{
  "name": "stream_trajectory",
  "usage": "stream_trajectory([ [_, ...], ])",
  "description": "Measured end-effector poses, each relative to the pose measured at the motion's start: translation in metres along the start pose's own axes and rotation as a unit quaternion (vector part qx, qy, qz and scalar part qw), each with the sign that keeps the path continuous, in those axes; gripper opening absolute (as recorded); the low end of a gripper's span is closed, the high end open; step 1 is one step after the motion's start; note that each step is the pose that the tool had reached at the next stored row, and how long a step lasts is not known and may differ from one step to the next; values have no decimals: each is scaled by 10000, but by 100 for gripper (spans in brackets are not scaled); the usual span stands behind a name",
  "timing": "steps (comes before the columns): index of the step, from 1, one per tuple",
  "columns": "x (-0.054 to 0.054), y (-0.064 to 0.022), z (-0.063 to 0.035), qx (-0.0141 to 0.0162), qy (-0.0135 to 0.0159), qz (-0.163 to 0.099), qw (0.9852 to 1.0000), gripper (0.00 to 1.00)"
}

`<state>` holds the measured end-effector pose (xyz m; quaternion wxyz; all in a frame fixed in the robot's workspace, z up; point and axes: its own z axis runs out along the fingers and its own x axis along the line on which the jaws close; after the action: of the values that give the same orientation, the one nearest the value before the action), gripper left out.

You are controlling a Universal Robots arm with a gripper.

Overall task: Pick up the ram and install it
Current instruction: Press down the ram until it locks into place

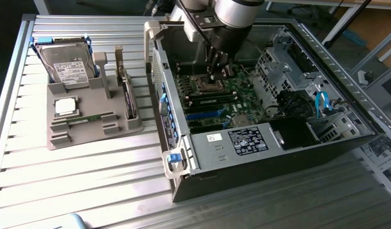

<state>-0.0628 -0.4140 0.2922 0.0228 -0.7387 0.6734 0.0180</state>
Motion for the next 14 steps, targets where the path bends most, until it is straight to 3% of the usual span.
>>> stream_trajectory([
  [1, 4, -55, 0, -1, 0, 0, 10000, 11],
  [14, 14, -397, 2, -2, 2, 0, 10000, 11],
])
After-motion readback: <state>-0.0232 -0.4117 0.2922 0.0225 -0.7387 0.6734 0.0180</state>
